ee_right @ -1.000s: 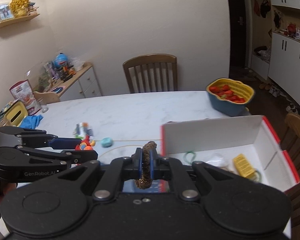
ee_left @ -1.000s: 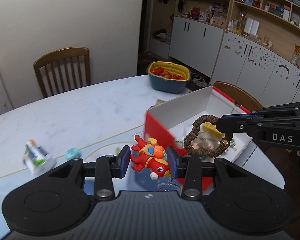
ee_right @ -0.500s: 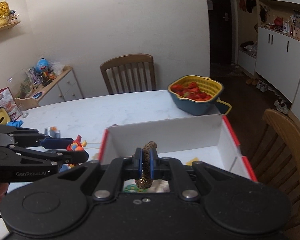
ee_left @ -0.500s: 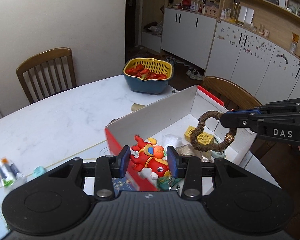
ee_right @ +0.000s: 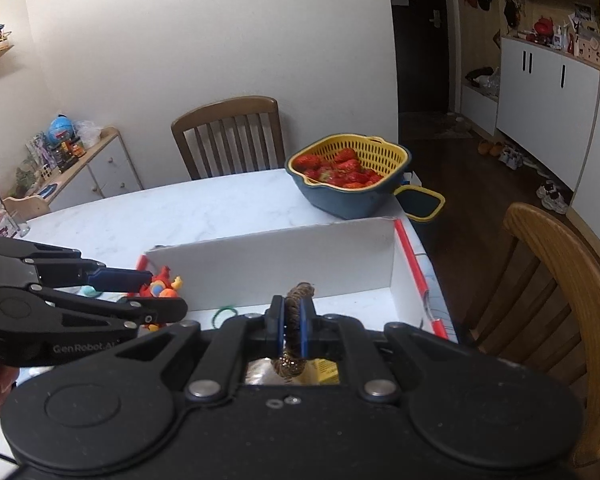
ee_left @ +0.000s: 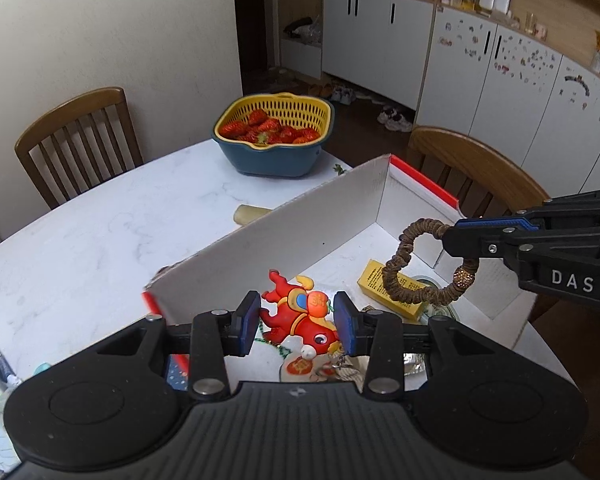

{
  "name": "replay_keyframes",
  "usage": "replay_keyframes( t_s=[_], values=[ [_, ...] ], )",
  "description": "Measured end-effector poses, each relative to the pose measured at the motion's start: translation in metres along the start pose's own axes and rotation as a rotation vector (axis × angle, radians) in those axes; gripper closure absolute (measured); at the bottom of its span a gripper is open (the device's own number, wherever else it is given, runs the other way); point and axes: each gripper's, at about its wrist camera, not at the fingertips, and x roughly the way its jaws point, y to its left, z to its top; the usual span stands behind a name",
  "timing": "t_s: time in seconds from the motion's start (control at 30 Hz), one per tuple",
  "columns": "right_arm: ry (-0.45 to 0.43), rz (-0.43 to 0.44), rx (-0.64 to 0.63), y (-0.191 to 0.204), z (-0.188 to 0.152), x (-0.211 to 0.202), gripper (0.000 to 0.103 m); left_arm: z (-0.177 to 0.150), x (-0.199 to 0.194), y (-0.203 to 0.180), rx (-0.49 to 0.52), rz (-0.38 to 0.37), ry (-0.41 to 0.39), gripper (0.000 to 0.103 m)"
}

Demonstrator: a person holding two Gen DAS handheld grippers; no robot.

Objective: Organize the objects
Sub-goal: 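Carry dragon keychain in left tool while right tool carries bracelet into box, then open left tool releasing keychain while right tool releases bracelet in box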

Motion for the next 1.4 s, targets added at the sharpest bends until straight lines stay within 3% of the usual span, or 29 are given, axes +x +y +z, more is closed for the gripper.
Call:
replay_keyframes(
  t_s=[0.63, 0.97, 1.4],
  values=[
    [0.079, 0.017, -0.02, -0.023, 0.002, 0.054, 0.097, 0.013, 0.067, -0.021, 0.037, 0.03, 0.099, 0.064],
    [0.146, -0.017, -0.127, -0.013, -0.009, 0.079, 0.096, 0.007, 0.092, -0.021, 0.05, 0.036, 0.171, 0.064],
    [0.193, -0.008, -0.132, -0.015, -0.012, 0.083, 0.082, 0.004, 0.104, -0.015, 0.026, 0.015, 0.232, 0.063]
  ],
)
